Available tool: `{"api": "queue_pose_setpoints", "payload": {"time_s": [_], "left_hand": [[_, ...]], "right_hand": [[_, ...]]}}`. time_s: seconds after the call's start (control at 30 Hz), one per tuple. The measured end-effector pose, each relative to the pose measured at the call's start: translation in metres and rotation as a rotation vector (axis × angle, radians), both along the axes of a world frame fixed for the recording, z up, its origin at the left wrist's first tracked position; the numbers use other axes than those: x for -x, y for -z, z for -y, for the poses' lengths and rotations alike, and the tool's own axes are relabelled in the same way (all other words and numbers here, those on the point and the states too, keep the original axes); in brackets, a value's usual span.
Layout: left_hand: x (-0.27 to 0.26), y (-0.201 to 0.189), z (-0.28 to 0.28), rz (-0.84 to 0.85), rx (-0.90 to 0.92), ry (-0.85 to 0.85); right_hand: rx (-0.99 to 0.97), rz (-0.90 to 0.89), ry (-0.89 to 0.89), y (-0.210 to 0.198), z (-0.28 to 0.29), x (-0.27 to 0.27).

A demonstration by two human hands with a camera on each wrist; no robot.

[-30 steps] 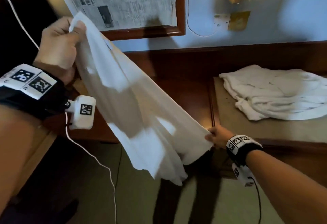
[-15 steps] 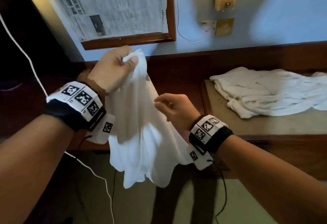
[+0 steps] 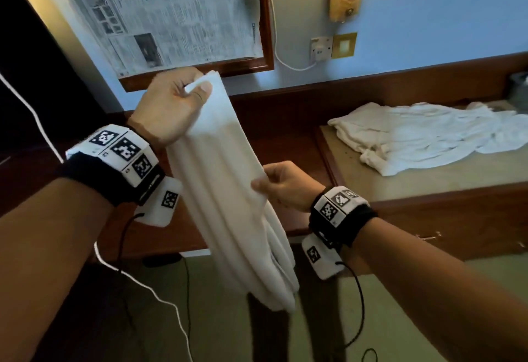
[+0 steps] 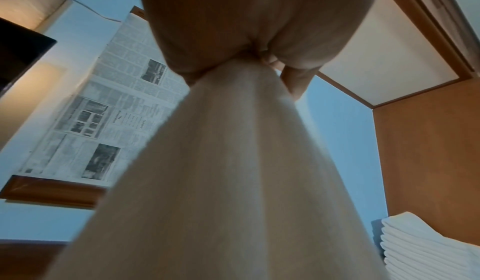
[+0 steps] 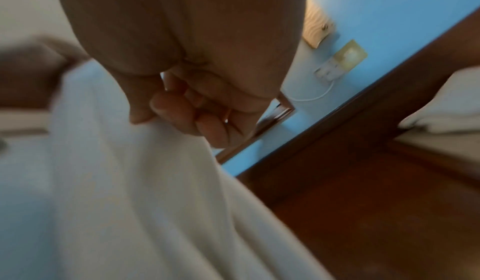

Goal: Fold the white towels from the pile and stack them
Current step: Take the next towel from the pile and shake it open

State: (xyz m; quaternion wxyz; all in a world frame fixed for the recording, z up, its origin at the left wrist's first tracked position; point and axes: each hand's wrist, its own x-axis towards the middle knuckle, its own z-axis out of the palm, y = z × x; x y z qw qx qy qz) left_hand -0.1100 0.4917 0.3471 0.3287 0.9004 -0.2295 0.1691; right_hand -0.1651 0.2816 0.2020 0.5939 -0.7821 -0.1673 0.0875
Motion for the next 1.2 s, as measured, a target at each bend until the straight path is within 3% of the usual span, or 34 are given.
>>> {"api": "queue_pose_setpoints", "payload": {"time_s": [0.07, 0.23, 0.4, 0.5, 0.6, 0.7, 0.77, 0.87, 1.03, 1.2], "left_hand": [[-0.002, 0.0, -0.02, 0.016, 0.023, -0.033], [-0.004, 0.005, -0.06, 0.006, 0.105, -0.106], [-0.016, 0.001, -0.094, 0.012, 0.17, -0.186], [-0.015, 0.004, -0.095, -0.08, 0.278, -0.116], [-0.003, 0.014, -0.074, -0.17, 0.267, 0.028], [0.008, 0.026, -0.042, -0.213, 0.15, 0.152], [0.016, 0.032, -0.021, -0.241, 0.109, 0.208], [0.022, 0.035, -0.003, -0.272, 0.091, 0.283], [0.022, 0.016, 0.004, -0.194, 0.132, 0.283], [0.016, -0.007, 0.007, -0.18, 0.332, 0.251]], "right_hand": [[0.227, -0.035, 0.067, 0.037, 0.02, 0.008], [0.6, -0.325, 0.174, 0.123, 0.073, 0.039], [0.893, -0.529, 0.408, 0.178, 0.121, 0.076], [1.002, -0.595, 0.509, 0.187, 0.127, 0.085], [0.915, -0.462, 0.559, 0.163, 0.1, 0.068], [0.559, -0.102, 0.598, 0.098, 0.052, 0.036], [0.252, 0.106, 0.512, 0.037, 0.016, 0.02], [-0.161, 0.186, 0.269, -0.046, -0.019, 0.008], [-0.206, 0.255, 0.24, -0.099, -0.032, -0.008], [-0.273, 0.222, 0.159, -0.134, -0.03, -0.023]]}}
